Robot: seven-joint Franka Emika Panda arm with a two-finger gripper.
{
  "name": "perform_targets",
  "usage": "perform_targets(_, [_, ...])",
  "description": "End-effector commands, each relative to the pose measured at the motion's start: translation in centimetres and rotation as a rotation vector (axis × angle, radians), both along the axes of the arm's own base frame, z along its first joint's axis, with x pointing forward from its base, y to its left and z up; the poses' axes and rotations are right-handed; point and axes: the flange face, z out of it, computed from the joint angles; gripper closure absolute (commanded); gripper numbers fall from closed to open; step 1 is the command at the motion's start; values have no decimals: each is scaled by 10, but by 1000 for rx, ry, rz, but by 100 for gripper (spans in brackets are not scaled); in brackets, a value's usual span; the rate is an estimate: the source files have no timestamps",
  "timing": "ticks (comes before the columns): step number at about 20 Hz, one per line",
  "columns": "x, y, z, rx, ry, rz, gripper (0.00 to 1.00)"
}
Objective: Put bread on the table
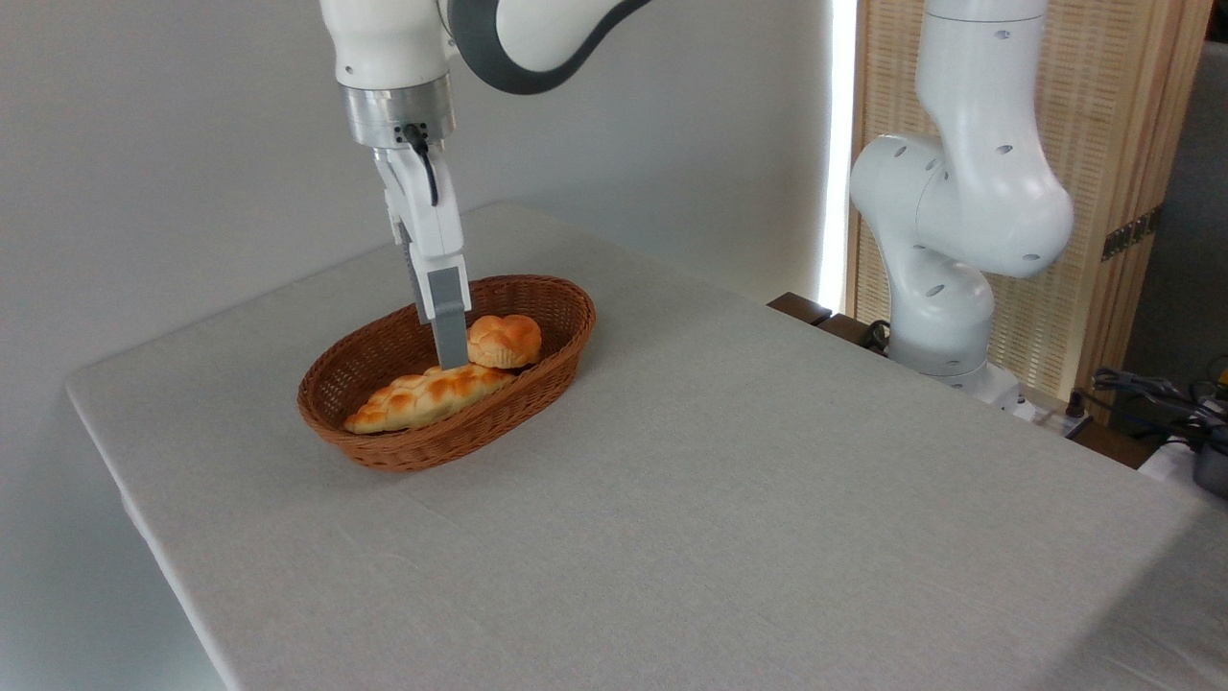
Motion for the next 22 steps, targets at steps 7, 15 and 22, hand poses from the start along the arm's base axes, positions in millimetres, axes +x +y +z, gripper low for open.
perform_targets(7, [-55, -74, -31, -52, 75, -118, 0])
perform_targets(15, [-66, -77, -63, 60, 97, -194, 0])
perform_targets(22, [-68, -90, -85, 66, 114, -232, 100])
